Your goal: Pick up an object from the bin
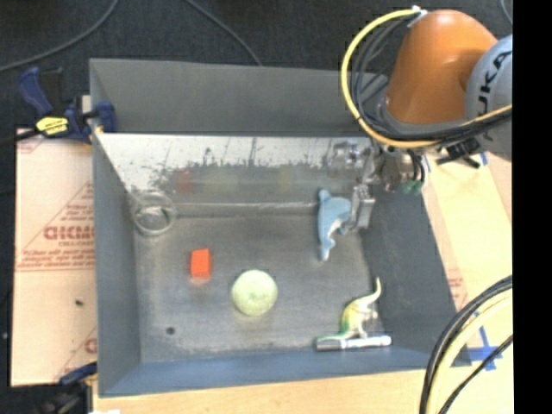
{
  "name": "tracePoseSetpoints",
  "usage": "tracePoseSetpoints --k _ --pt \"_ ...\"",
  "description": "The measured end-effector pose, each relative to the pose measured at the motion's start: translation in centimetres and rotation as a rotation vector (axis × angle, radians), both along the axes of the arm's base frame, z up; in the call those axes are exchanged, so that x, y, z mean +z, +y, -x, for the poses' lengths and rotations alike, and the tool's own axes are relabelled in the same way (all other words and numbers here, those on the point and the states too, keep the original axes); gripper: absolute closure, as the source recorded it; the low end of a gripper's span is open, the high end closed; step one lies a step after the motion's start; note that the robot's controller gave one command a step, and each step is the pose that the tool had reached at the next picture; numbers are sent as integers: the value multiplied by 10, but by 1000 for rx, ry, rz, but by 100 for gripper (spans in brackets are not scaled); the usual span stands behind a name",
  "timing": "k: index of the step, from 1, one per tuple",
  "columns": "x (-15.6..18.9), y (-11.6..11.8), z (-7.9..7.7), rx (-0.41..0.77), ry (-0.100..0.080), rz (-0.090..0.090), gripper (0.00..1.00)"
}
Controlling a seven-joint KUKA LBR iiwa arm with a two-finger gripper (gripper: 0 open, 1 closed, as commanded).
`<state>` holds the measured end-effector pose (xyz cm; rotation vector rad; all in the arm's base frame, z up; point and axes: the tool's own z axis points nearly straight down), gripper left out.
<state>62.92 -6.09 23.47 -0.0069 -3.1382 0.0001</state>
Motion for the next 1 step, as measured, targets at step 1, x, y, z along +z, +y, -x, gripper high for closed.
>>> tracePoseSetpoints --k 1 --pt "80 27 37 -120 -11 0 0"
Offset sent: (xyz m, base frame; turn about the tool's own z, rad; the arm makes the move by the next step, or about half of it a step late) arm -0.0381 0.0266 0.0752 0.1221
